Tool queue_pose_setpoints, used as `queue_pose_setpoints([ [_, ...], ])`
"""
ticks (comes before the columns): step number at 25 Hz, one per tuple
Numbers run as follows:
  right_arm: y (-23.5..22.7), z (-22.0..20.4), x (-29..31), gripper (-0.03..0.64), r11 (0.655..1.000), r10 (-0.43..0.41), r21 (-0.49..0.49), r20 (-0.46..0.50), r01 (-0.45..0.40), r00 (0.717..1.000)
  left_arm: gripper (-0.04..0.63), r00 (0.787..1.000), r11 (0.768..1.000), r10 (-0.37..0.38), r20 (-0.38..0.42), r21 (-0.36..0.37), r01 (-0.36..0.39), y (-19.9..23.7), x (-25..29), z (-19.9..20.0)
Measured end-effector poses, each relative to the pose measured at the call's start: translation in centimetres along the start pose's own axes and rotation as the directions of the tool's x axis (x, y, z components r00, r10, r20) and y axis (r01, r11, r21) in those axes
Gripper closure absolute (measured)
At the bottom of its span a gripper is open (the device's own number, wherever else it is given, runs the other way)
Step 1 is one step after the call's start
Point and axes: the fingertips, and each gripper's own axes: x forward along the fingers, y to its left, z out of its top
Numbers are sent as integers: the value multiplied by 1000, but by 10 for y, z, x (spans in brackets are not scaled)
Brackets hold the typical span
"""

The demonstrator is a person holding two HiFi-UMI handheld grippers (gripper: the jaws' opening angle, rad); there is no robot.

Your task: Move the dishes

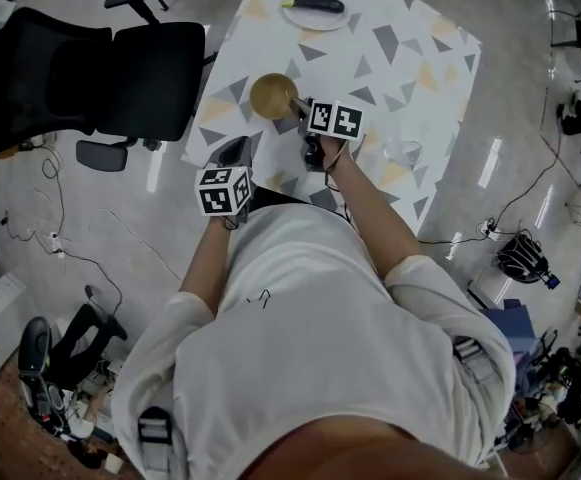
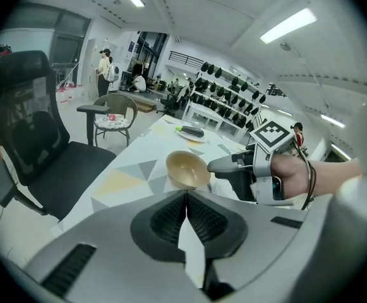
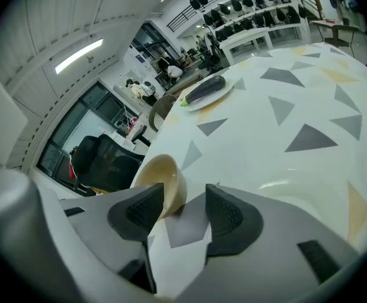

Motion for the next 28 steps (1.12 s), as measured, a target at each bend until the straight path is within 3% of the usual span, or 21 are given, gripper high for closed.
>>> queue_pose_setpoints([
  [4, -10, -3, -26, 395, 1000, 3, 29, 39, -5, 999, 574, 999, 999, -44, -15, -15, 44, -14, 11, 3],
  [7, -22, -14, -52, 413, 1000, -24, 8, 64, 24, 998, 574, 998, 993, -53, -28, 103, 56, -31, 19, 9],
  [10, -41, -34, -82, 598, 992, -96, -77, 92, 104, 991, 574, 993, 983, -112, -43, 140, 117, -56, 26, 10],
  [11, -45, -42, -90, 618, 988, -96, -113, 106, 108, 990, 574, 990, 982, -132, -51, 129, 138, -63, 28, 8],
  [15, -55, -64, -118, 619, 971, -65, -218, 151, 97, 986, 574, 979, 977, -184, -84, 91, 192, -86, 33, -4],
  [20, -68, -74, -152, 619, 929, -120, -320, 210, 185, 970, 574, 972, 958, -204, -114, 183, 223, -120, 29, -21],
  [24, -69, -81, -178, 620, 923, -116, -327, 270, 204, 956, 574, 964, 943, -259, -57, 202, 265, -145, 16, -21],
  [28, -68, -70, -203, 620, 911, -110, -338, 350, 234, 930, 574, 968, 938, -253, 2, 247, 244, -156, 5, -2],
])
